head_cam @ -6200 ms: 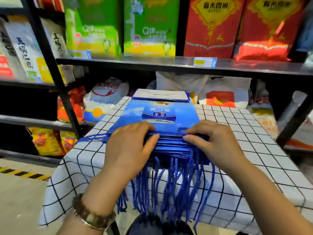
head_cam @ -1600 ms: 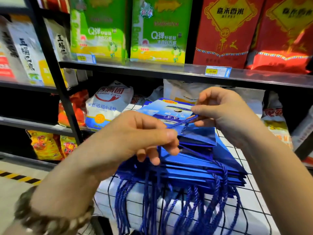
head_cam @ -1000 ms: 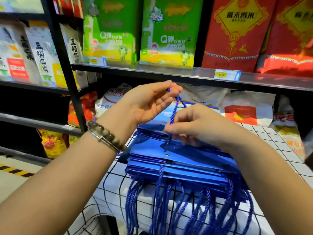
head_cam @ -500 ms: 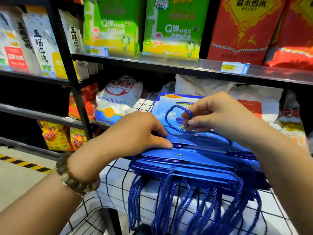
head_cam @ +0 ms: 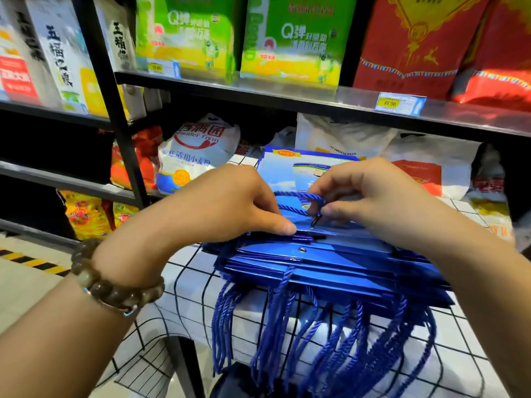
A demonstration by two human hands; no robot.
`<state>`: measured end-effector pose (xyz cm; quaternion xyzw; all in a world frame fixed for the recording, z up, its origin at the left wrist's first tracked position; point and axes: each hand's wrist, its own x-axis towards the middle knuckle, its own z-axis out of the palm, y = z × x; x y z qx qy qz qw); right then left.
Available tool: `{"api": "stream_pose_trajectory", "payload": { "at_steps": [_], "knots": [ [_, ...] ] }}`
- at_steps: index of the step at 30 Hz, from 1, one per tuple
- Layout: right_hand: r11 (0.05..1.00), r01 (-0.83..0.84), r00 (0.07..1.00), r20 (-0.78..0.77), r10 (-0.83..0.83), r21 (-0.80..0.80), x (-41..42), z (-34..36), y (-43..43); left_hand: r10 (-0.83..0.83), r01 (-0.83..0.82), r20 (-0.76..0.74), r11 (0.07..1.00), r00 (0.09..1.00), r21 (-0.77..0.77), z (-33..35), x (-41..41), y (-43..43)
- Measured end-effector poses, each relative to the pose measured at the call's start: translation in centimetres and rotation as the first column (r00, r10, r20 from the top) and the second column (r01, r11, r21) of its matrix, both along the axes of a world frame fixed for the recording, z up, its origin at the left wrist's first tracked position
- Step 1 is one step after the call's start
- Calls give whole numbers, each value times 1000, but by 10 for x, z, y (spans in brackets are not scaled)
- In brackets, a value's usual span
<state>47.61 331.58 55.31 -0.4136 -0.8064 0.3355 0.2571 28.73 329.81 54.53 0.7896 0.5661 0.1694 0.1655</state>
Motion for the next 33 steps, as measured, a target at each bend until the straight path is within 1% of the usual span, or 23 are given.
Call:
{"api": "stream_pose_trajectory", "payload": {
  "at_steps": [2, 5, 9, 13, 17, 21, 23, 25, 28, 33],
  "knots": [
    [999, 1, 1000, 18, -1, 34, -1, -1, 2, -2, 2, -1, 999, 1000, 40, -2, 0, -1],
    [1000, -10, 1000, 20, 10, 20, -1, -3, 4, 20, -21, 17, 997, 1000, 73, -5, -1, -1],
    [998, -45, 996, 77, 41, 41, 1, 0, 8, 31, -30, -2, 992, 1000, 126, -8, 0, -1],
    [997, -61, 994, 88, 58, 36, 2, 3, 12, 60, -57, -8, 982, 998, 181, -7, 2, -2],
    [996, -86, 990, 114, 84, 12, 2, -1, 13, 63, -43, -71, 967, 996, 251, -10, 4, -4],
    [997, -61, 998, 2, 61, -53, 4, -3, 16, 81, -26, -143, 937, 986, 348, -10, 7, -6],
    [996, -62, 998, -4, 61, -67, 5, -2, 17, 91, -17, -174, 921, 981, 388, -11, 9, -6],
    [996, -64, 998, -6, 63, -67, 5, -1, 18, 82, 2, -173, 899, 982, 438, -14, 9, -4],
    [994, -71, 998, -5, 70, -87, 5, 1, 20, 38, 48, -149, 847, 988, 530, -19, 7, -2],
    [988, -88, 996, -4, 88, -130, 7, 3, 19, 30, 95, -185, 772, 982, 629, -22, 6, -2]
  ]
}}
